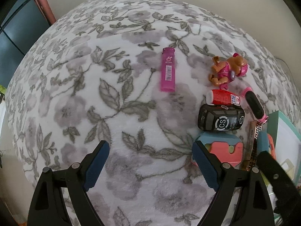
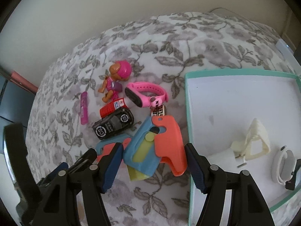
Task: Organize rigid objects
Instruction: 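Grasp the pink-and-teal foam block with the left gripper while the right gripper grasps the blue-and-orange toy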
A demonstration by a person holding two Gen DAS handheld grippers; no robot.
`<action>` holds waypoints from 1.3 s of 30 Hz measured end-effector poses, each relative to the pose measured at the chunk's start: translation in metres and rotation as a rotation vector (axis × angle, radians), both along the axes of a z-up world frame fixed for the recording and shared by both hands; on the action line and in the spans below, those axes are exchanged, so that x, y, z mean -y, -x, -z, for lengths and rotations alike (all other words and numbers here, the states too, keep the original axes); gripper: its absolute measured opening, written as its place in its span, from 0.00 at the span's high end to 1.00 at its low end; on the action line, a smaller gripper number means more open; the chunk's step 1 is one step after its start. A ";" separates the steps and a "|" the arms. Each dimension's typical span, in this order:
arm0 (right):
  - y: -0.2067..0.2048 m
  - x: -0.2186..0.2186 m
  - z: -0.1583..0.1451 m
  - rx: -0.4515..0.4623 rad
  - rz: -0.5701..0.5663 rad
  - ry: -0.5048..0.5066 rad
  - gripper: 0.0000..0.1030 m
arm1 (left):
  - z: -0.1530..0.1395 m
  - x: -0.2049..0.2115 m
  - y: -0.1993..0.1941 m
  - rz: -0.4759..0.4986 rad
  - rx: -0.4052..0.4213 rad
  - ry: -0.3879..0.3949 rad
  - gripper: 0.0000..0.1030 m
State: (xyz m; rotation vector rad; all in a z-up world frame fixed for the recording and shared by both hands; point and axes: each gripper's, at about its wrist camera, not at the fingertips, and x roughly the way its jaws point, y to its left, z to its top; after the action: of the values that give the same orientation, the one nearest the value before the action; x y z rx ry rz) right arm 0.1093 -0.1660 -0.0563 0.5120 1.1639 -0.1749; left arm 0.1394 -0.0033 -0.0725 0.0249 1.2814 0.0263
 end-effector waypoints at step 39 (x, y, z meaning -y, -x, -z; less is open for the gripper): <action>0.017 0.033 -0.024 0.064 0.065 -0.086 0.33 | 0.011 0.069 0.008 0.201 0.022 0.111 0.13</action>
State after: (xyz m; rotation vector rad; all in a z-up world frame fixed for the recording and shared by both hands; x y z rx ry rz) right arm 0.0923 -0.1995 -0.0321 0.6279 1.0969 -0.1639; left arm 0.1311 -0.0724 -0.0832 0.0580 1.2518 -0.2168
